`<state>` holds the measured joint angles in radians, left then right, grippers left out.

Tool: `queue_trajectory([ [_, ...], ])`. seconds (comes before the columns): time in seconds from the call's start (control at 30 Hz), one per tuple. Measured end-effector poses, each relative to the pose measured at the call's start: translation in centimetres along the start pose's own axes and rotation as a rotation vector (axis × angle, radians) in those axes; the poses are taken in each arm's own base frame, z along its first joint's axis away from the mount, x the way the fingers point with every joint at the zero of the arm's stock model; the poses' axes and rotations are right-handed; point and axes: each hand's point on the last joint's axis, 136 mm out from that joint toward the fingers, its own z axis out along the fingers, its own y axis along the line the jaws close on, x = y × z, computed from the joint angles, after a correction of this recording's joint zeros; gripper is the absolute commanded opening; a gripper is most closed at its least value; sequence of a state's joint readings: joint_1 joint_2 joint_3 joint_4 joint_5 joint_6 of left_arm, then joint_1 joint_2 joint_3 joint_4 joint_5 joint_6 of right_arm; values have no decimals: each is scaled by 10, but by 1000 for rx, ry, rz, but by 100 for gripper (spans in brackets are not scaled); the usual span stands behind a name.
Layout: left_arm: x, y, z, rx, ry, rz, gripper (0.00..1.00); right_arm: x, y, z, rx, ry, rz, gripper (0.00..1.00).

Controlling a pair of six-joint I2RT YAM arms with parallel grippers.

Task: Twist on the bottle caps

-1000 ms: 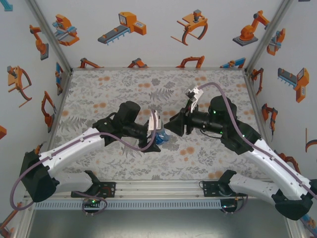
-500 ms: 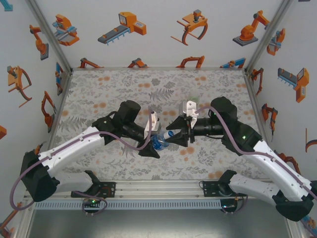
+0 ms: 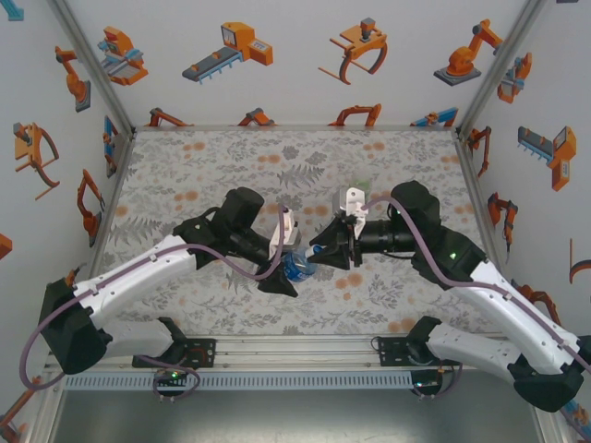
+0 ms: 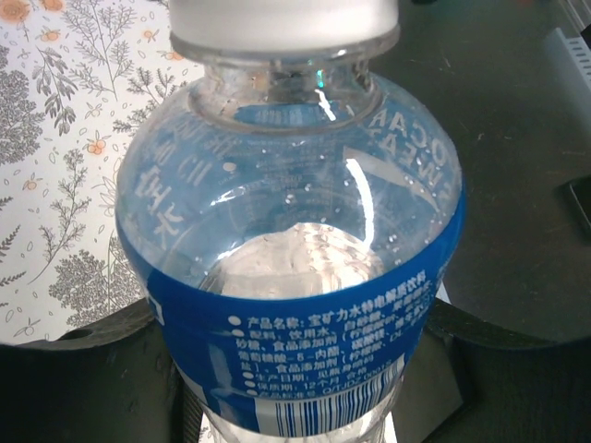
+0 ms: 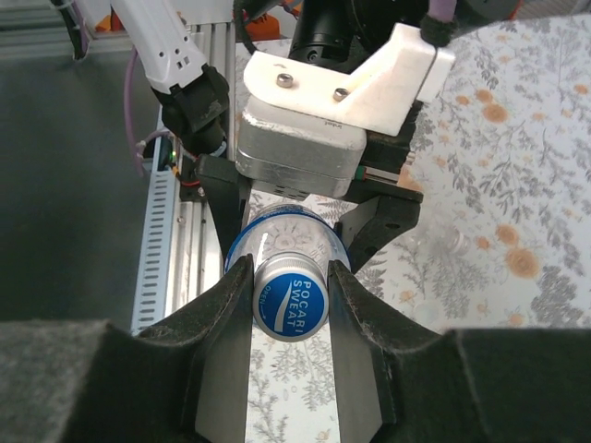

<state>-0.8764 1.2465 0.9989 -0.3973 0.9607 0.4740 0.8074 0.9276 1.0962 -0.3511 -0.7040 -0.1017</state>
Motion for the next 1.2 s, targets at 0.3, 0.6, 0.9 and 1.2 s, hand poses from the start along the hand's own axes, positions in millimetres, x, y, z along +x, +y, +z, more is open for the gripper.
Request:
queue_trajectory([
  [0.3, 20, 32, 5, -121, 78, -59, 0, 28, -55, 3, 295, 31, 464, 0],
  [0.6, 30, 85, -5, -440, 159, -37, 0, 64, -111, -13, 670, -42, 948, 0],
  [0.9, 39, 105, -11, -598, 206, -25, 0, 80, -131, -12, 785, -80, 1102, 0],
  [1.2, 34, 100, -11, -579, 189, -17, 0, 69, -125, -12, 738, -59, 1009, 36],
])
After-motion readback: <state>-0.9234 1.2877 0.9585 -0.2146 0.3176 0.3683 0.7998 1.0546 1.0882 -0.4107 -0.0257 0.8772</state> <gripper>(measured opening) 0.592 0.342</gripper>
